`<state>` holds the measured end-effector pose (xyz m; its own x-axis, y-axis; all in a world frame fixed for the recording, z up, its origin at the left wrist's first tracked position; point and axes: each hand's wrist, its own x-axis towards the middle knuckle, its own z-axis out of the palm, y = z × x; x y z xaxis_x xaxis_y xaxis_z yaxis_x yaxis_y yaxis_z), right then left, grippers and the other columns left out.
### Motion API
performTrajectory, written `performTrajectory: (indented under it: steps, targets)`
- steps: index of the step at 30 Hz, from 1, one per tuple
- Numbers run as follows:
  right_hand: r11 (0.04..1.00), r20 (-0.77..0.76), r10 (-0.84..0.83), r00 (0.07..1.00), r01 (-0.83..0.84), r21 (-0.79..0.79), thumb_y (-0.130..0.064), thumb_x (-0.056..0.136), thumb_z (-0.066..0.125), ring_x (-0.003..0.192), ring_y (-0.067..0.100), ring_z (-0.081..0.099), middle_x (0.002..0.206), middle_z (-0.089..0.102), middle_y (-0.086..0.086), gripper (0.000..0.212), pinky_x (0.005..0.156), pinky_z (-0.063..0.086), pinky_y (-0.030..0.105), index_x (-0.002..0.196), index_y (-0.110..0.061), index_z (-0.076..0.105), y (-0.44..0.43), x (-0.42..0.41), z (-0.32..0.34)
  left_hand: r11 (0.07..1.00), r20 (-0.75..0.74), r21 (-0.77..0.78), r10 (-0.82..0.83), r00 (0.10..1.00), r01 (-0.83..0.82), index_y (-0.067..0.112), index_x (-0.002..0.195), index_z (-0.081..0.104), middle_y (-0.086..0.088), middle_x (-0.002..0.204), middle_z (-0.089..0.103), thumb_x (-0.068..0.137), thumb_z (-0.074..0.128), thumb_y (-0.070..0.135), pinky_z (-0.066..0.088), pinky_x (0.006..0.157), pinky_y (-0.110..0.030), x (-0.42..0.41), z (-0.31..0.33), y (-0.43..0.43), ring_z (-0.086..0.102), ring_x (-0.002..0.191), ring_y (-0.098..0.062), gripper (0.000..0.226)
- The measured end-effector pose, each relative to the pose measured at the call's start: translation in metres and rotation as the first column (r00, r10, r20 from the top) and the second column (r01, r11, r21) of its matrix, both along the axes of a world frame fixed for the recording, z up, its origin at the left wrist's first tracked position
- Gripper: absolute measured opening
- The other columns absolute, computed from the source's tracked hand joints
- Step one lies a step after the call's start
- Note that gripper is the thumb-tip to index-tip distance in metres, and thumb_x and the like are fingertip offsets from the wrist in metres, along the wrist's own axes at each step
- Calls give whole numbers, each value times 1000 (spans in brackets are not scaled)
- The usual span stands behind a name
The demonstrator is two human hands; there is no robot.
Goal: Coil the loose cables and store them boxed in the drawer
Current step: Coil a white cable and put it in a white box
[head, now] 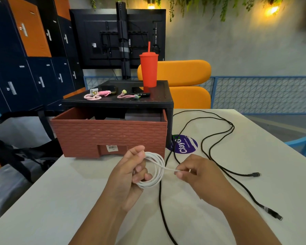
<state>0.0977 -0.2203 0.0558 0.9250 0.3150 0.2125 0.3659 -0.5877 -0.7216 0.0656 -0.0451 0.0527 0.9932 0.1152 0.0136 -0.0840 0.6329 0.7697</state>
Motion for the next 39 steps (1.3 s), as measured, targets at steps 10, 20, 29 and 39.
performTrajectory:
  steps: [10, 20, 29, 39]
  targets:
    - [751, -274, -57, 960, 222, 622, -9, 92, 51, 60, 10, 62, 67, 67, 1, 19, 65, 52, 26, 80, -11, 65, 24, -7, -2, 993, 24, 28, -112, 993, 111, 15, 92, 54, 2, 58, 43, 77, 54, 20, 42, 42, -18, -3, -1, -18, 30, 34, -4, 16]
    - [466, -449, 249, 858, 301, 832, -9, 94, 45, 50, 9, 60, 62, 66, 4, 22, 53, 51, 23, 81, -5, 63, 26, -9, -1, 930, 28, 361, -77, 997, 62, 13, 86, 54, 1, 62, 46, 96, 44, 14, 45, 49, -21, -4, -4, -21, 34, 40, -7, 14]
    - [486, -510, 317, 800, 324, 812, -8, 92, 47, 56, 17, 59, 67, 64, 9, 18, 53, 53, 28, 87, -3, 63, 26, -7, -5, 878, 99, 477, -84, 992, 27, 17, 87, 55, 2, 60, 49, 96, 42, 11, 38, 48, -21, -4, -6, -19, 35, 41, -6, 16]
    - [516, -531, 513, 675, 252, 818, -23, 68, 45, 76, 19, 54, 88, 60, 11, 35, 71, 44, 33, 95, -10, 62, 32, -11, -8, 871, 199, 443, 135, 971, -212, 19, 88, 56, 6, 54, 45, 93, 46, 16, 36, 46, -19, -4, -4, -20, 37, 43, -4, 11]
